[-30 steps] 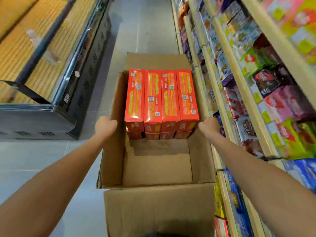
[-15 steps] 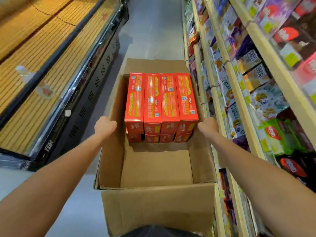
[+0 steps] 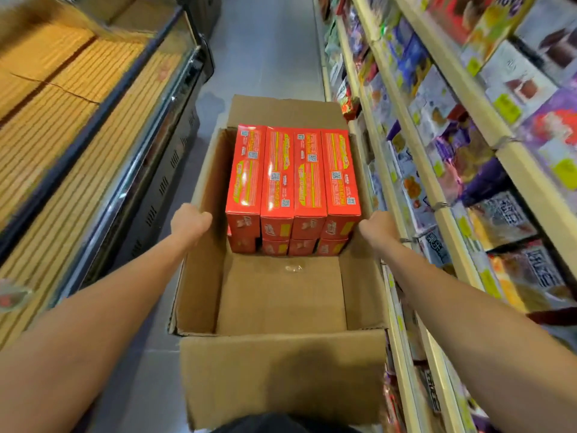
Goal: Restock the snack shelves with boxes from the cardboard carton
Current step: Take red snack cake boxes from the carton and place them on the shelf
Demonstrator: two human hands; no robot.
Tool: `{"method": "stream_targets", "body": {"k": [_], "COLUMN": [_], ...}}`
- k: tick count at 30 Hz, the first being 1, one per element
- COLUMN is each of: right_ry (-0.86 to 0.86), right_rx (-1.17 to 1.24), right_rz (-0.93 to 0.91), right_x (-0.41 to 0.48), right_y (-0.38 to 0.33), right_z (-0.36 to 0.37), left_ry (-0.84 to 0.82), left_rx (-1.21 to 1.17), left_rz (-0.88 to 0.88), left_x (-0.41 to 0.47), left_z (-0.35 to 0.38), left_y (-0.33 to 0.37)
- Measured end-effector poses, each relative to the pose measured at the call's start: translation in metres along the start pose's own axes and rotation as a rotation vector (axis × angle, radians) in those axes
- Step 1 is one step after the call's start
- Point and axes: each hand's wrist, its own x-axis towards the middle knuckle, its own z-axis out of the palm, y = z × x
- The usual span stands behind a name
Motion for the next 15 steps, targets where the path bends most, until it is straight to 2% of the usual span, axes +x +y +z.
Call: {"method": "stream_targets", "body": {"k": [7, 11, 15], "right_ry": [0.029, 0.018, 0.009], "right_rx": [0.06, -0.018, -0.018], "right_rz": [0.011, -0.04, -0.013], "right_x": [0.158, 0.261, 0.372], "right_y": [-0.072, -0.107, -0.15], "right_z": [0.012, 0.018, 0.02], "left_ry": [-0.02, -0.035, -0.047], "left_rx": [0.005, 0.021, 0.049], "left_rz": [-0.014, 0.006, 0.003], "left_x": [0.148, 0.239, 0.331], "left_z": [0.028, 0.054, 0.081], "left_y": [0.086, 0.136, 0.204]}}
